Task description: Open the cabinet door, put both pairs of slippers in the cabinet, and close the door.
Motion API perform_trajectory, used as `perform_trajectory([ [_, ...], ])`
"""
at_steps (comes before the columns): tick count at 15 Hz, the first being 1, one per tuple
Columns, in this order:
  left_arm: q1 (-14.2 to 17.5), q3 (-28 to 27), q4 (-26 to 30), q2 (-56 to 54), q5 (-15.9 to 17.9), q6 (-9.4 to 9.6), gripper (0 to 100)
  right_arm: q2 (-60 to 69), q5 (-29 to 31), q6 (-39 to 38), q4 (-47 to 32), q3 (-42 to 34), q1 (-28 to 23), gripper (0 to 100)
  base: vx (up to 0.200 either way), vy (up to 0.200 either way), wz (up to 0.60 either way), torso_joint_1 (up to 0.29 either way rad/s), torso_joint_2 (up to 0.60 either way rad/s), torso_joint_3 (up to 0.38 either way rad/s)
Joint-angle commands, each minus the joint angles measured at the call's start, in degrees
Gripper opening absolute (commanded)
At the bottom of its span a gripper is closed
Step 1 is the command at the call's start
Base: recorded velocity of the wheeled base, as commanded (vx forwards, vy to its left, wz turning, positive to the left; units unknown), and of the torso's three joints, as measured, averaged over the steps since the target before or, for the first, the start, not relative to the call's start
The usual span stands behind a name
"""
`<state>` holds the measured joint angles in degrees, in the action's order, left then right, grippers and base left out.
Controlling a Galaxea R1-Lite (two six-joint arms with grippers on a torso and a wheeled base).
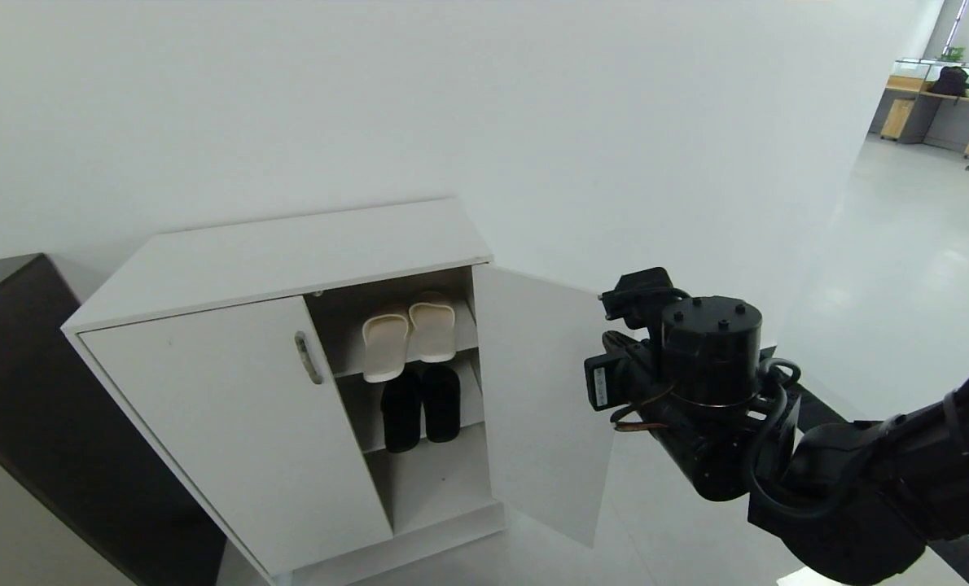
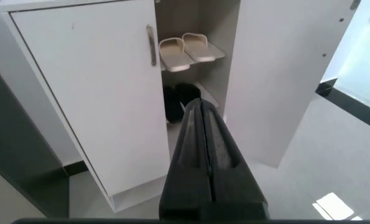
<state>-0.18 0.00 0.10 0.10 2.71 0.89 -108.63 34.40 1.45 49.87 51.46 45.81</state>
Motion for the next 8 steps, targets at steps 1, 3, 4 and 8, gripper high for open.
perform_trajectory([
  [1,0.01,0.0,-0.01,0.08,0.02,-0.01,0,-0.09,-0.04,0.57,0.67,-0.39,-0.46,0,0.0,0.0,0.0,-0.022,0.06,0.027],
  [3,0.01,0.0,-0.01,0.08,0.02,-0.01,0,-0.09,-0.04,1.19,0.84,-0.83,-0.64,0,0.0,0.0,0.0,0.0,0.0,0.0],
  [4,0.01,0.0,-0.01,0.08,0.02,-0.01,0,-0.09,-0.04,1.19,0.84,-0.74,-0.55,0,0.0,0.0,0.0,0.0,0.0,0.0],
  [8,0.01,0.0,-0.01,0.08,0.02,-0.01,0,-0.18,-0.04,1.27,0.75,-0.57,-0.55,0,0.0,0.0,0.0,0.015,-0.04,-0.024],
])
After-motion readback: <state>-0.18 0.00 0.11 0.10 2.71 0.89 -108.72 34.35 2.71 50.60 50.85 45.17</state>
